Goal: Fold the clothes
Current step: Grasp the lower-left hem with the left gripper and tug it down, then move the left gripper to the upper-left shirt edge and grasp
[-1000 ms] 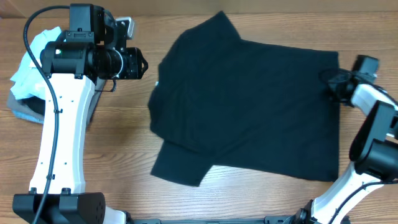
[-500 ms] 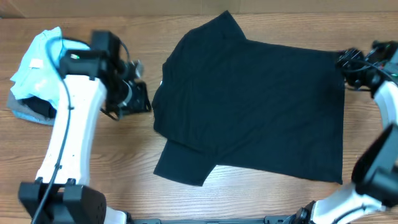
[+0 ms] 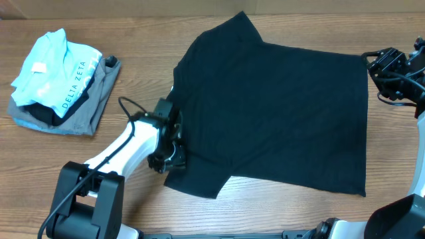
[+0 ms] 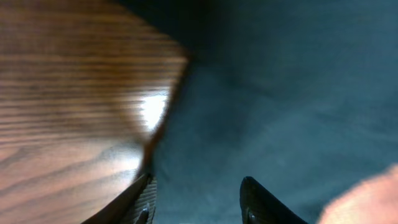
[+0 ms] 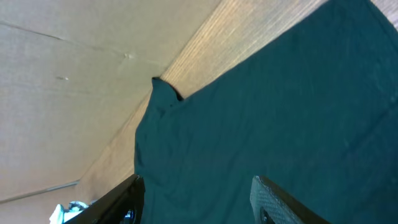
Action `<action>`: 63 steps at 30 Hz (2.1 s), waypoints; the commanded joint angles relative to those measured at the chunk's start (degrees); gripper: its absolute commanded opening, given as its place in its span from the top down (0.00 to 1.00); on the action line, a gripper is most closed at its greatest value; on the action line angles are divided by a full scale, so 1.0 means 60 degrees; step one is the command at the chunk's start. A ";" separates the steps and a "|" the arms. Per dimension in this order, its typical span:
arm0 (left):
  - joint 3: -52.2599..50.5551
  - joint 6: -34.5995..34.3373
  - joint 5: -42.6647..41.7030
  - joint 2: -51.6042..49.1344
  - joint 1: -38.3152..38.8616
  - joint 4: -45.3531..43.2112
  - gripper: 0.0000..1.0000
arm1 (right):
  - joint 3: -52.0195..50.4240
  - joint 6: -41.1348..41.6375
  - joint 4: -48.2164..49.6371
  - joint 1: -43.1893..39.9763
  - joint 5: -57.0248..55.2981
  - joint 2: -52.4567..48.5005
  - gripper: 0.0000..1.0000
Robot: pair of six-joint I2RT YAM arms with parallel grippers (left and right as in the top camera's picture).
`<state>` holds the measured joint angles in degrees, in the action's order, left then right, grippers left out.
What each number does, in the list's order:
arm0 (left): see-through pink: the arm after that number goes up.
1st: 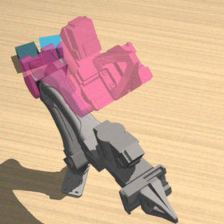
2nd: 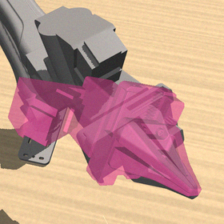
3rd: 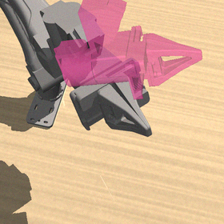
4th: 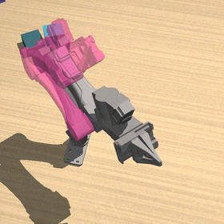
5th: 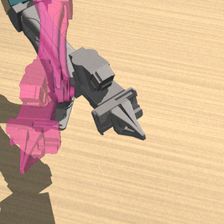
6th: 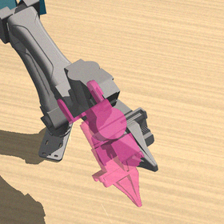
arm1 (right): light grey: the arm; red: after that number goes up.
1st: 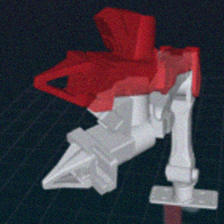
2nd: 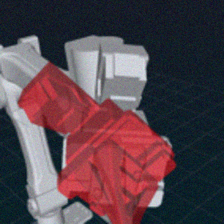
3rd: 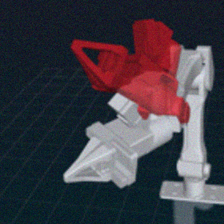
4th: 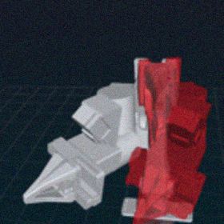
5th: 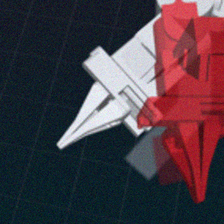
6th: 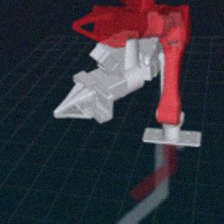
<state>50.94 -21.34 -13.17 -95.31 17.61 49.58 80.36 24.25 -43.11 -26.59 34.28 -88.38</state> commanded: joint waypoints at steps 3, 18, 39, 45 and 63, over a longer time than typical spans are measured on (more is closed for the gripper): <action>-0.1213 -0.1206 0.0091 0.0011 0.0007 -0.1228 0.57 | 0.0029 -0.0051 -0.0127 -0.0018 0.0058 0.0015 0.41; -0.0769 -0.0113 -0.0874 0.0233 -0.0379 0.3355 0.96 | 0.0029 -0.0055 -0.0127 -0.0018 0.0036 0.0011 0.41; 0.4018 0.0597 0.1570 0.1173 -0.1067 0.3136 0.39 | -0.0590 -0.0084 -0.1100 0.0313 -0.1643 -0.0160 0.36; 0.3563 0.1249 0.2514 0.0455 -0.1147 0.1253 0.60 | -0.0590 -0.0047 -0.1293 0.0484 -0.1639 -0.0168 0.36; 0.3439 0.1869 0.2892 -0.3552 -0.2200 -0.1982 0.96 | -0.0809 -0.0047 -0.2142 0.1566 -0.3887 -0.0200 0.64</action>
<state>72.16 -9.89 -1.02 -113.30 8.10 36.62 76.86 23.99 -56.58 -17.21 15.44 -89.38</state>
